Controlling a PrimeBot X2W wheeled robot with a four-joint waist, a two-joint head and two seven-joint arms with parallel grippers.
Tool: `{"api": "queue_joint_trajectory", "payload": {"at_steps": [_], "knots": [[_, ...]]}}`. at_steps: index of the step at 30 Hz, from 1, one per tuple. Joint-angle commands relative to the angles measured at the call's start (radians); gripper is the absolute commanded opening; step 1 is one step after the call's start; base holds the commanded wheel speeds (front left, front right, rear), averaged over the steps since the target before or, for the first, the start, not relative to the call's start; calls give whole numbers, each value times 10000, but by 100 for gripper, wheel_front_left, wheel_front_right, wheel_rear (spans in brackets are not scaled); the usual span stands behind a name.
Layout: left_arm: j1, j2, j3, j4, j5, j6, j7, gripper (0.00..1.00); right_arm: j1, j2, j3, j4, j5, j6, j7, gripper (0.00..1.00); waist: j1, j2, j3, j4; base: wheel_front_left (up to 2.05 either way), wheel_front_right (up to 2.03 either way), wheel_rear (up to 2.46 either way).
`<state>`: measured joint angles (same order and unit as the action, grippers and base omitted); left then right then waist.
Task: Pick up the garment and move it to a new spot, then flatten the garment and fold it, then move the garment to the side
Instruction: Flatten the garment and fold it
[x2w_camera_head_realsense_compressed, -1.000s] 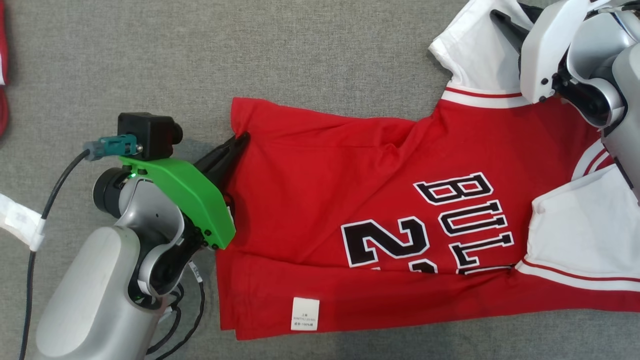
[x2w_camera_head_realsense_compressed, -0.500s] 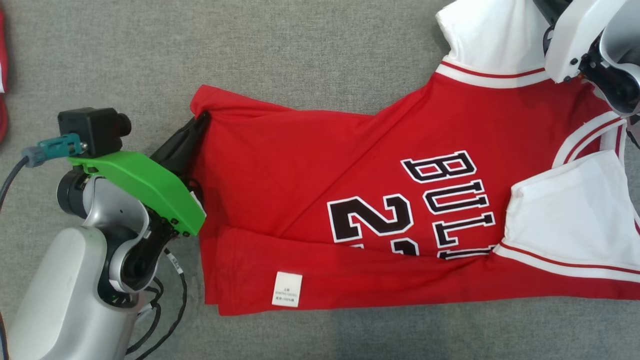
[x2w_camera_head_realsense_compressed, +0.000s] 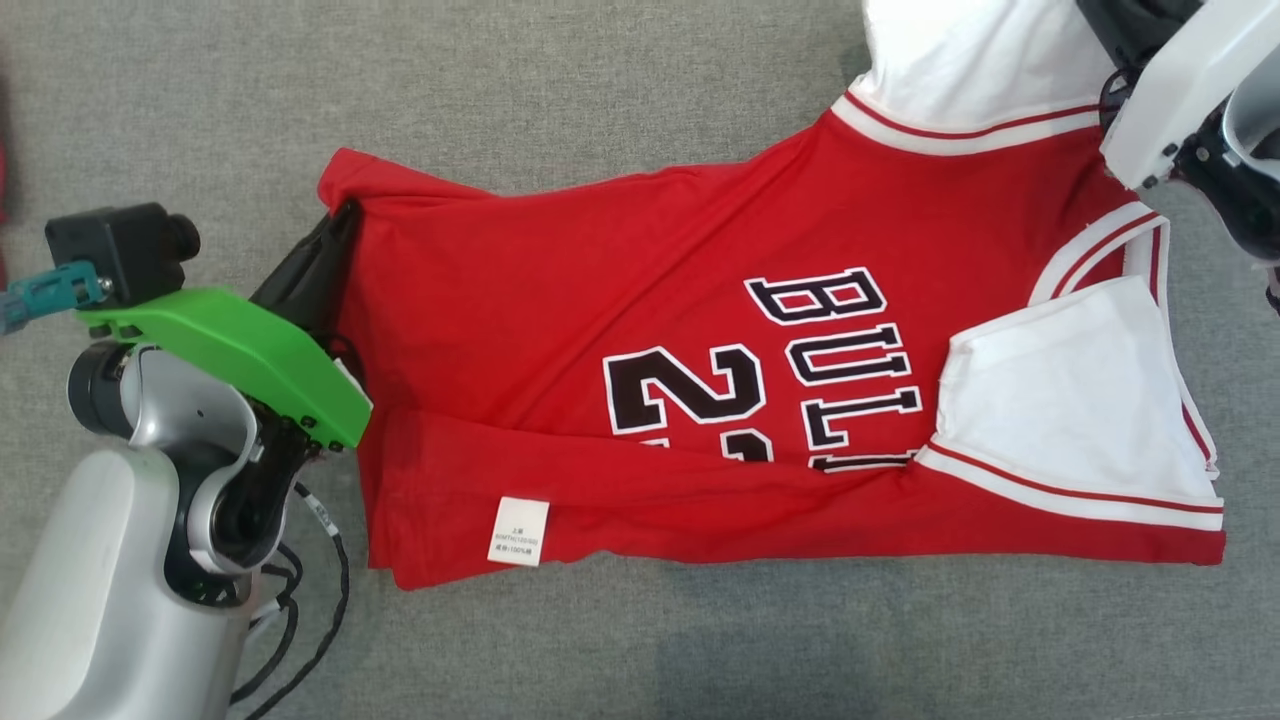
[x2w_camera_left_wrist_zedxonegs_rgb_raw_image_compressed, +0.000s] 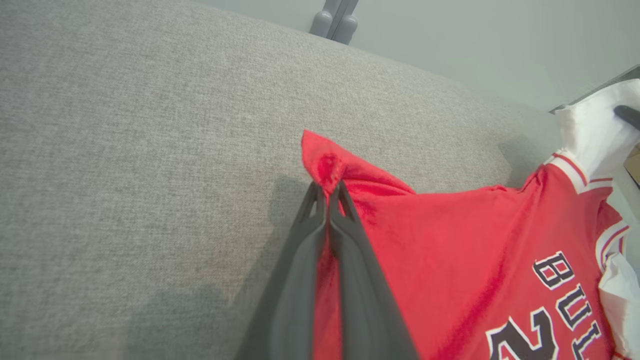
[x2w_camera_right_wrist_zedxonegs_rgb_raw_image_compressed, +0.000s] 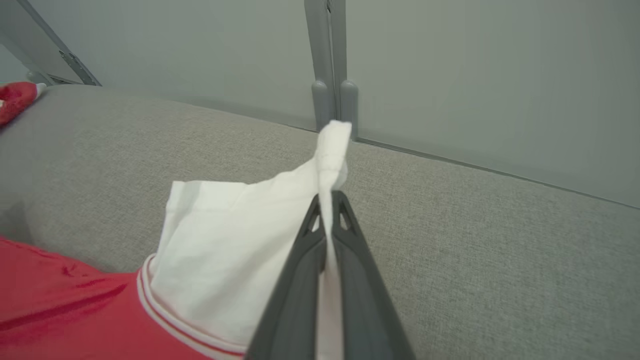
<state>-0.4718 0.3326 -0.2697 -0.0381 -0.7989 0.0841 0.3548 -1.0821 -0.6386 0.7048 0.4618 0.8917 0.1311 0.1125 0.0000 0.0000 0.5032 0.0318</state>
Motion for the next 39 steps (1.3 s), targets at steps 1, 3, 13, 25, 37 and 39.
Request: {"api": "queue_joint_trajectory", "payload": {"at_steps": [1,3,13,25,37,39], "knots": [[289,116,33,-137,-4,36,-66,0,284,-194,49,-281,149,-7,-217,0,0,0,-173,-111,0,0,0],[663,160,72,-491,-65,60,-145,0,674,-518,103,-790,356,-7,-480,0,0,0,-316,-184,0,0,0],[4434,290,525,-3484,-494,652,-777,0,4685,-2534,-608,-3588,1343,-7,-1480,0,0,0,-928,-597,0,0,0],[5458,-149,378,-2653,-1009,477,-1090,0,8178,-1774,-2064,-4378,961,-7,-1846,0,0,0,-1271,-776,0,0,0],[5841,-114,535,-2352,-1304,427,-1107,0,9239,-818,-2834,-4694,-363,-7,-477,100,0,0,-1455,-900,0,0,0],[5737,-149,537,-2123,-1275,335,-1248,67,9191,-659,-2911,-4514,-671,-7,-333,100,0,0,-1507,-863,0,0,0]]}}
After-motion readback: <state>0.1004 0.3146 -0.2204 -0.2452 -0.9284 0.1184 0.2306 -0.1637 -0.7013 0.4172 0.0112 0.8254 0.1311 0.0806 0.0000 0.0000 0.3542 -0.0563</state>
